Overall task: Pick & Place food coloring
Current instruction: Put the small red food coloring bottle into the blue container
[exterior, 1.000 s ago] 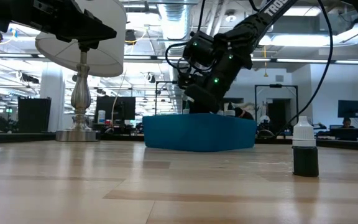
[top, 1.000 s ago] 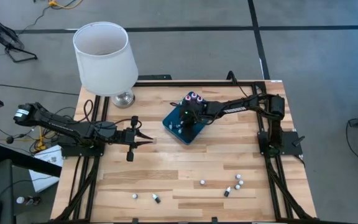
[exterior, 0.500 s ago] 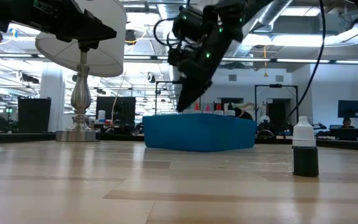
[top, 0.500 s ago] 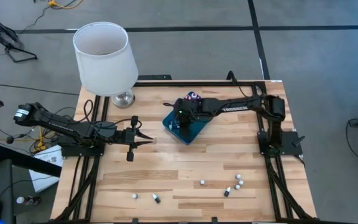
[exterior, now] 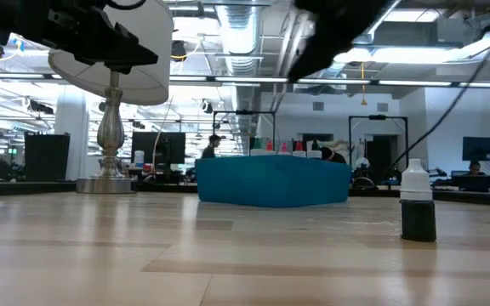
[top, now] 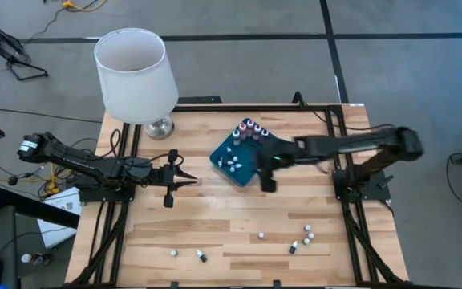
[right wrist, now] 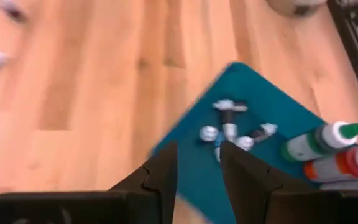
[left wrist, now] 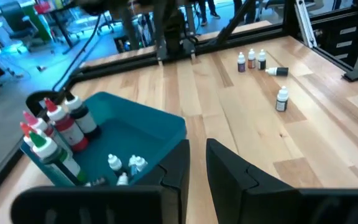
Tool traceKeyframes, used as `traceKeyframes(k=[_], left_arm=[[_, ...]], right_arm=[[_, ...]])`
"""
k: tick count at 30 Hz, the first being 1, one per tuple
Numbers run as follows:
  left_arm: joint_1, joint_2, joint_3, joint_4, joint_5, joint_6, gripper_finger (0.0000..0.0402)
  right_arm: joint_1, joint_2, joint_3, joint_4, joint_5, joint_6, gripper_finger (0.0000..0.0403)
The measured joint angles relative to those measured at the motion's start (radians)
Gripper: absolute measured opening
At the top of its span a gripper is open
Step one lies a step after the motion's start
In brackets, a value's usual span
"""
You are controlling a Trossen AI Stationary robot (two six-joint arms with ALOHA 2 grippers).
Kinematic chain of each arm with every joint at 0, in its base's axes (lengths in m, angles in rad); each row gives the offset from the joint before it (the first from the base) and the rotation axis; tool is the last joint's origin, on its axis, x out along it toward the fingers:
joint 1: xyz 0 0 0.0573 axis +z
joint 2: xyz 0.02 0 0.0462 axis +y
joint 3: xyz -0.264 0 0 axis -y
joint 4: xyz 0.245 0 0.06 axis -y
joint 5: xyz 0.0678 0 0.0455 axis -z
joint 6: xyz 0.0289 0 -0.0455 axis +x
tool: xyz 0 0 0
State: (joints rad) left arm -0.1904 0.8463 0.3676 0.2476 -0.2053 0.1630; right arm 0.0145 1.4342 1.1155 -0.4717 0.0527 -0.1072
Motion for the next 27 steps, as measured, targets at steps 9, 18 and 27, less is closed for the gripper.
traceKeyframes(k=[9,18,27], left_arm=[[0.000,0.000,0.000,-0.005,0.105,-0.078,0.0045],[-0.016,0.103,0.000,0.052,0.167,-0.208,0.0045],[-0.191,0.303,0.052,0.082,0.190,-0.446,0.0045]], right_arm=[[0.217,-0.436,-0.435,0.217,0.042,0.145,0.0113],[0.476,-0.633,-0.704,0.361,0.214,0.287,0.0113],[0.658,-0.645,-0.756,0.416,0.385,0.310,0.0113]])
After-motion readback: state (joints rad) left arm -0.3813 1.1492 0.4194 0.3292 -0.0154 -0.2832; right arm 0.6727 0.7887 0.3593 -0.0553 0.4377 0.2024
